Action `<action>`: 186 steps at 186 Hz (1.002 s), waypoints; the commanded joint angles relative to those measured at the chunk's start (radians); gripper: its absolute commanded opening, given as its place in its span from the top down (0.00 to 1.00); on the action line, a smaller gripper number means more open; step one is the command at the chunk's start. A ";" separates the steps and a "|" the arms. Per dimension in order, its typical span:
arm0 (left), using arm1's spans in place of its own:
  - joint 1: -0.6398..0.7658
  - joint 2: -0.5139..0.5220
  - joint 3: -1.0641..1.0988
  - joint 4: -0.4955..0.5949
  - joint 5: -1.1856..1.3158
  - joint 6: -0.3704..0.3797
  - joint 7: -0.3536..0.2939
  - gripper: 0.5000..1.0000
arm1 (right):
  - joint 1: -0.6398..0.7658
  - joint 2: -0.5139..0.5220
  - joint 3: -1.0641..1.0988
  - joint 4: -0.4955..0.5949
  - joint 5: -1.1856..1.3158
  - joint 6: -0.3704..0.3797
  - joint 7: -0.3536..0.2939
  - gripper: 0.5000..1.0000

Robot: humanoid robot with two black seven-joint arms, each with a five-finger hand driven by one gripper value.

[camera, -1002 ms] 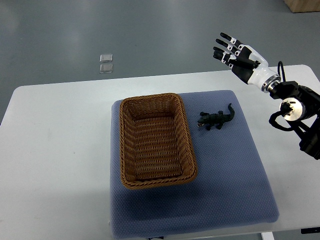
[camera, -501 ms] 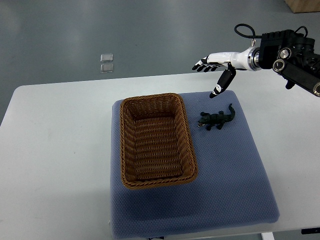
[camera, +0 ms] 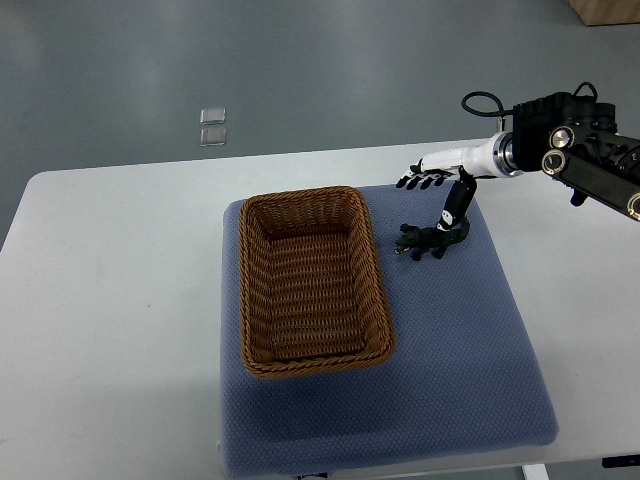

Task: Place crocodile in brown basket with right hand
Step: 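Reach the right hand down over the dark green toy crocodile, then close the right hand's fingers around the crocodile and lift it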

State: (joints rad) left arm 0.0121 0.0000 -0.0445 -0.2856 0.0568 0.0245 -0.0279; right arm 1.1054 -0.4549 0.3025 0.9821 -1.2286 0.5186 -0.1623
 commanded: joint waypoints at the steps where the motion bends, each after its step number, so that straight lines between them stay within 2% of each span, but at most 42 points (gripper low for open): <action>1: -0.001 0.000 -0.002 0.002 0.000 0.000 0.000 0.00 | -0.027 0.009 -0.003 0.001 -0.012 -0.034 0.003 0.15; 60: 0.000 0.000 0.000 0.002 0.000 0.000 0.000 0.00 | -0.081 0.036 -0.005 0.001 -0.143 -0.088 0.009 0.15; 160: -0.001 0.000 0.000 0.006 0.000 0.002 0.000 0.00 | -0.099 0.044 -0.037 -0.003 -0.201 -0.109 0.030 0.17; 172: -0.001 0.000 0.000 0.006 0.000 0.002 -0.001 0.00 | -0.101 0.044 -0.037 -0.005 -0.201 -0.109 0.030 0.21; 186: -0.001 0.000 -0.002 0.006 0.000 0.002 0.000 0.00 | -0.102 0.044 -0.037 -0.008 -0.209 -0.109 0.036 0.34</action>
State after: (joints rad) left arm 0.0115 0.0000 -0.0446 -0.2789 0.0568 0.0260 -0.0275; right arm 1.0050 -0.4111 0.2654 0.9769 -1.4305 0.4097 -0.1317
